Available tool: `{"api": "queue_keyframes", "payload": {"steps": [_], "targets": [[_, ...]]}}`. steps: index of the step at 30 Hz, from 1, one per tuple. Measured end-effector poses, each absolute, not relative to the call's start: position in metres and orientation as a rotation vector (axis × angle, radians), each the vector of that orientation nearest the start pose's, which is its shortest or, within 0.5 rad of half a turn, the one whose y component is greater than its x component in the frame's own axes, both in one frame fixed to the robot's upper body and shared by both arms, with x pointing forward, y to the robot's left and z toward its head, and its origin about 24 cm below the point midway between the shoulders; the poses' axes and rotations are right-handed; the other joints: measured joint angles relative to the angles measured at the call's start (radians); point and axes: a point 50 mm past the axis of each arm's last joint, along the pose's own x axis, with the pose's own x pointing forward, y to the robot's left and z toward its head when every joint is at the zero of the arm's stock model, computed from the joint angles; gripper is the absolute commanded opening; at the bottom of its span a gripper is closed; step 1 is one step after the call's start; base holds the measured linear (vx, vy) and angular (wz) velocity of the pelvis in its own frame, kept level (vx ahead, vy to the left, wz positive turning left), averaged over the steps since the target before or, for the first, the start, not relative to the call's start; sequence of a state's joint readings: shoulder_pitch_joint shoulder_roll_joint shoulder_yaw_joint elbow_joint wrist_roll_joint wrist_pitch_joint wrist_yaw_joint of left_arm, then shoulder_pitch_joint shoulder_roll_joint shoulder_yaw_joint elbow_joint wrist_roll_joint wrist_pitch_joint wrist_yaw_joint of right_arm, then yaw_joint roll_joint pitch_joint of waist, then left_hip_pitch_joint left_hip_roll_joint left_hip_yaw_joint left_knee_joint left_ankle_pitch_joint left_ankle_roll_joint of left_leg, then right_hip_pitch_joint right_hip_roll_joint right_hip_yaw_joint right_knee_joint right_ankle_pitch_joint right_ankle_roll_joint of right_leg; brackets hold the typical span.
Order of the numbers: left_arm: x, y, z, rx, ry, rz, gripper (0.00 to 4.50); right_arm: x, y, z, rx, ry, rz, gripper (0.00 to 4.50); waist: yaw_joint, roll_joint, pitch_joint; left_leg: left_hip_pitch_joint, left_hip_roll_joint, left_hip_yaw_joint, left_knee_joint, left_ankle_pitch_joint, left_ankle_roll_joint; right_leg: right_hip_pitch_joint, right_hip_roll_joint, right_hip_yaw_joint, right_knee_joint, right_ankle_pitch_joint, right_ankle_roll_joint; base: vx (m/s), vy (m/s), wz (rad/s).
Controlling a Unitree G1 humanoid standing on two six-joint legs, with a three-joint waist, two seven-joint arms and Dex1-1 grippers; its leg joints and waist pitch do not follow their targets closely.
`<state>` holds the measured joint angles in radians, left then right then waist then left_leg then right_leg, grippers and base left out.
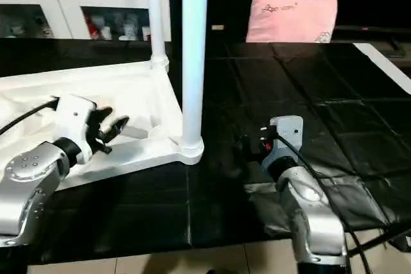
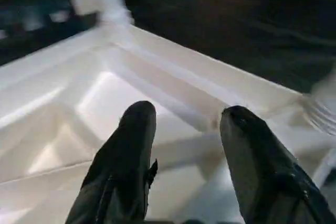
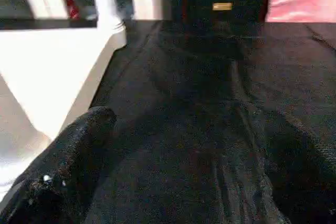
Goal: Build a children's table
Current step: Rotate leg to tighten
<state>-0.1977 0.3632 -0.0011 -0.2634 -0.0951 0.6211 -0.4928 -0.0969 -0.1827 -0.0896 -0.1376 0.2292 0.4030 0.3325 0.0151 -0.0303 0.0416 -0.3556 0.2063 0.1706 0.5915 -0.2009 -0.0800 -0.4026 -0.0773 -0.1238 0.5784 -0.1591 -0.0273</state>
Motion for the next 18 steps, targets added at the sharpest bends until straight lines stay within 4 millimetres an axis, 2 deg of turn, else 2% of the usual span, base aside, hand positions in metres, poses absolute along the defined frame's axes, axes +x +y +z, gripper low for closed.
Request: {"api": "queue_keyframes", "payload": {"steps": [3, 7, 11, 15, 18], "targets": [[0.273, 0.167, 0.094, 0.259, 0.261, -0.605, 2.26, 0.270, -0.173, 0.065, 0.005, 0.179, 0.370, 4.50, 0.008, -0.003, 0.000, 0.003, 0.000, 0.001, 0.001, 0.000, 0.000, 0.001, 0.000, 0.002, 0.001, 0.000, 0.000, 0.000, 0.000, 0.00], [0.274, 0.169, 0.083, 0.321, 0.308, -0.746, 2.26, 0.275, -0.178, 0.072, -0.090, 0.111, 0.409, 4.50, 0.014, -0.004, 0.001, 0.005, 0.000, 0.002, 0.001, 0.001, 0.000, 0.001, 0.001, 0.003, 0.001, 0.000, 0.000, 0.000, 0.000, 0.00], [0.278, 0.172, 0.087, 0.370, 0.311, -0.863, 2.26, 0.282, -0.181, 0.082, -0.117, 0.094, 0.436, 4.50, 0.016, -0.008, -0.001, 0.006, 0.000, 0.002, 0.001, 0.001, 0.001, 0.001, 0.001, 0.004, 0.002, 0.001, 0.000, 0.000, 0.000, 0.00], [0.281, 0.174, 0.083, 0.384, 0.386, -0.982, 2.26, 0.285, -0.184, 0.080, -0.109, 0.120, 0.482, 4.50, 0.022, -0.009, 0.000, 0.006, -0.001, 0.002, 0.001, 0.001, 0.001, 0.000, 0.001, 0.005, 0.003, 0.001, -0.001, 0.000, 0.000, 0.00], [0.288, 0.175, 0.080, 0.392, 0.420, -1.044, 1.90, 0.281, -0.181, 0.078, -0.076, 0.153, 0.578, 4.50, 0.021, -0.009, 0.000, 0.006, -0.001, 0.002, 0.001, 0.001, 0.001, 0.000, 0.001, 0.005, 0.004, 0.001, -0.001, 0.000, 0.000, 0.00]]}}
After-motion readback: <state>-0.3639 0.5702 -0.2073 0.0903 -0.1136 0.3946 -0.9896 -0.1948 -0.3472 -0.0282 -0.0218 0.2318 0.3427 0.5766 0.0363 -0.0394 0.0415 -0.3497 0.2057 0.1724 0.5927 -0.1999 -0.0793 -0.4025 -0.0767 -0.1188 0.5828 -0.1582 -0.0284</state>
